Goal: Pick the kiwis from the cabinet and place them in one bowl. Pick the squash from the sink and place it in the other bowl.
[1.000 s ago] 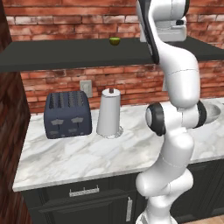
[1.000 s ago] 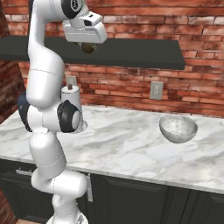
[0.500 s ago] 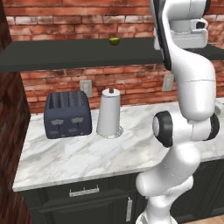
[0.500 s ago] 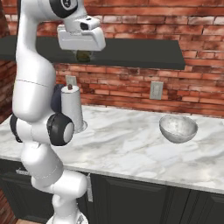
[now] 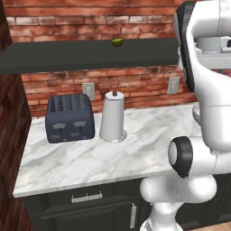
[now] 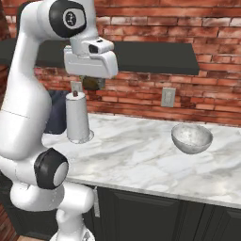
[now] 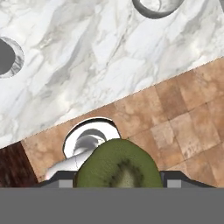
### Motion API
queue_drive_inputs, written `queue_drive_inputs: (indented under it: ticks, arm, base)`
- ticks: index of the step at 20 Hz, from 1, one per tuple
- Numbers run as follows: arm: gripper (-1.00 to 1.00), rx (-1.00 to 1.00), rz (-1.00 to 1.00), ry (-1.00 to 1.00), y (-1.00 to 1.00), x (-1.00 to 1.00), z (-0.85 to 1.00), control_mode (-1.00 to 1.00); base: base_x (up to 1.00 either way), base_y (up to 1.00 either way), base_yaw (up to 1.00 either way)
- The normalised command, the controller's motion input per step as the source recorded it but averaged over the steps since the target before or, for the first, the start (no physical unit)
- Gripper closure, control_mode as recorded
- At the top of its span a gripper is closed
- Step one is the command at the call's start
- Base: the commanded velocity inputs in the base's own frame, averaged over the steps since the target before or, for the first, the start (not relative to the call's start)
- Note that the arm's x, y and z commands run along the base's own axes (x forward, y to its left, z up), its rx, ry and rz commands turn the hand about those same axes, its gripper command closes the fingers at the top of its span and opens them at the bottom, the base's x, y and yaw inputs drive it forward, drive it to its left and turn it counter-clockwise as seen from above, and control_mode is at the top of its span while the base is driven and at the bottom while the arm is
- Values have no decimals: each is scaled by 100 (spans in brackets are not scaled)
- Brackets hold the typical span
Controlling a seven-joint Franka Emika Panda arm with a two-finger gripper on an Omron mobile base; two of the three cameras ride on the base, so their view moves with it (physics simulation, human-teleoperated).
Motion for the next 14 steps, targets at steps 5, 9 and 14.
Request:
queue_drive_inputs:
  ticks: [5,9,14]
  arm:
    - [100,3,1,-8,-76,-27,-57,-100]
    - [100,5,5,-8,-76,-5,-54,-100]
    - [100,0,8,-2,-74,17,-51,-100]
  base:
    - [0,0,0]
    - [0,0,0]
    - [0,0,0]
